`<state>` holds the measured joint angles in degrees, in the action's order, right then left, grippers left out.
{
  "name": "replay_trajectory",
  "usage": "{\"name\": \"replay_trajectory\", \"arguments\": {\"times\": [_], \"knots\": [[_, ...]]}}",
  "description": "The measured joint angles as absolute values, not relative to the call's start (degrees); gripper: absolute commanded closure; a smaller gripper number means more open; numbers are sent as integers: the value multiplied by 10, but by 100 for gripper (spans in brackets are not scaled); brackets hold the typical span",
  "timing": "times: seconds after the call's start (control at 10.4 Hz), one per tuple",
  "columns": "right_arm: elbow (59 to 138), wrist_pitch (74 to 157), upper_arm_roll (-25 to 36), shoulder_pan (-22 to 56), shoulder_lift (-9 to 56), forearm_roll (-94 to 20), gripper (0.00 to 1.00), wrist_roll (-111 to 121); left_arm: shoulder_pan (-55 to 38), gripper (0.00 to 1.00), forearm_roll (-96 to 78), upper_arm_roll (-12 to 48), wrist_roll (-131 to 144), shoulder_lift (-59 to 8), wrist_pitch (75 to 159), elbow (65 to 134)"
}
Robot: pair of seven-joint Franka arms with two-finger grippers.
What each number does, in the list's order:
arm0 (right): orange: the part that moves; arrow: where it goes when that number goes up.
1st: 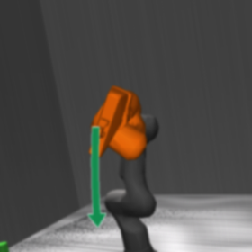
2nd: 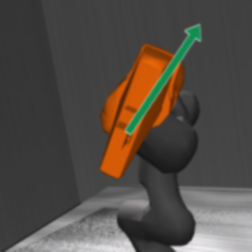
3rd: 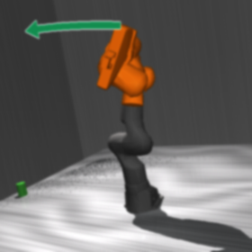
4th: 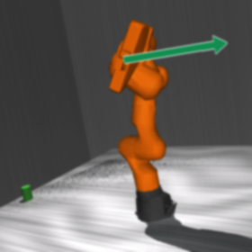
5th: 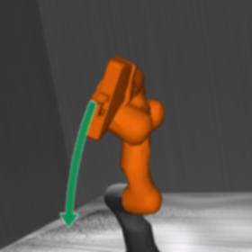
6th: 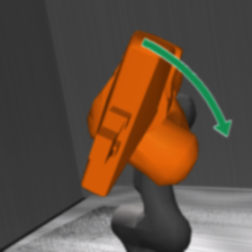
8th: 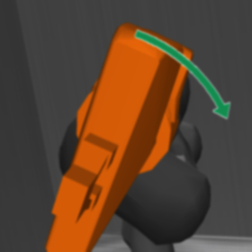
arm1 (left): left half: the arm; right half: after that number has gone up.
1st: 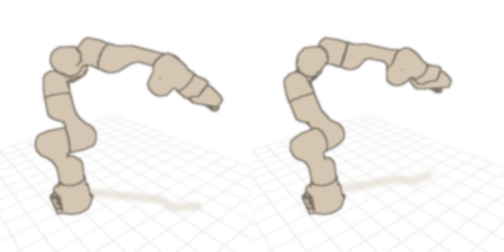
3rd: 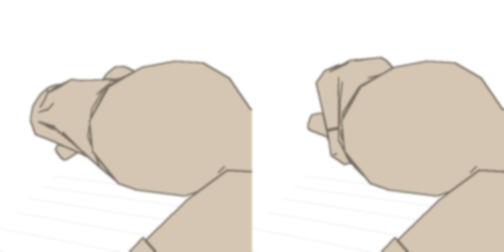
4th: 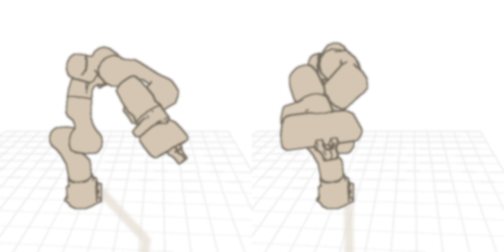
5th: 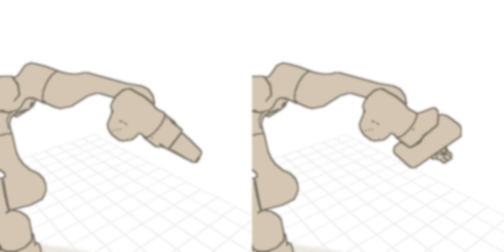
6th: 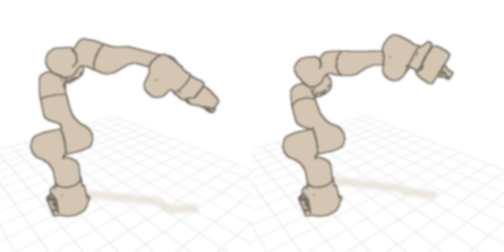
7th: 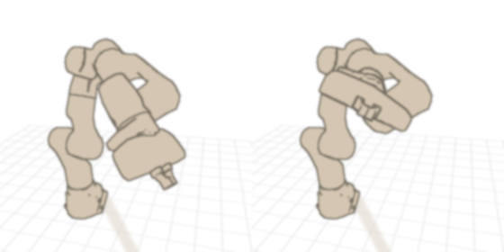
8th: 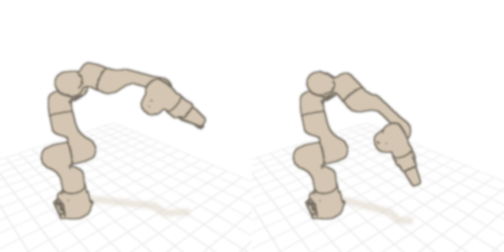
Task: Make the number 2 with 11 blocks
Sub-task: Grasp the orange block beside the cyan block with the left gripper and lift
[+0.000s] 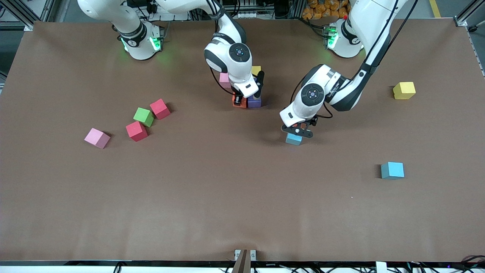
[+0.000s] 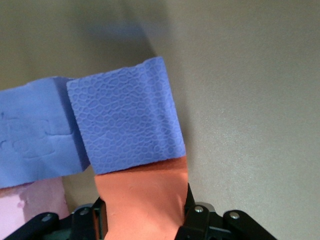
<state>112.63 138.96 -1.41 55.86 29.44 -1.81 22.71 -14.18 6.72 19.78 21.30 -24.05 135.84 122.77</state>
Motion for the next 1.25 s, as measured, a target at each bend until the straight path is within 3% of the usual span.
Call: {"name": "replay_trajectory", "arguments": {"times": [0.29, 0.48, 0.58, 0.67, 1.25], "knots": [[1122, 1388, -14, 561, 298, -18, 99, 225, -142, 45, 65, 197, 214, -245, 1360, 1228], [1121, 1388, -13, 564, 298, -16, 97, 223, -142, 56, 65, 197, 214, -244, 1360, 1227], [1120, 1388, -13, 567, 299, -15, 67, 221, -142, 58, 65, 197, 214, -244, 1360, 1227], [1119, 1388, -12, 568, 299, -14, 2, 220, -142, 58, 65, 197, 214, -244, 1360, 1227], [1114, 1393, -8, 568, 306, -9, 0, 219, -133, 58, 65, 197, 214, -236, 1357, 1216]]}}
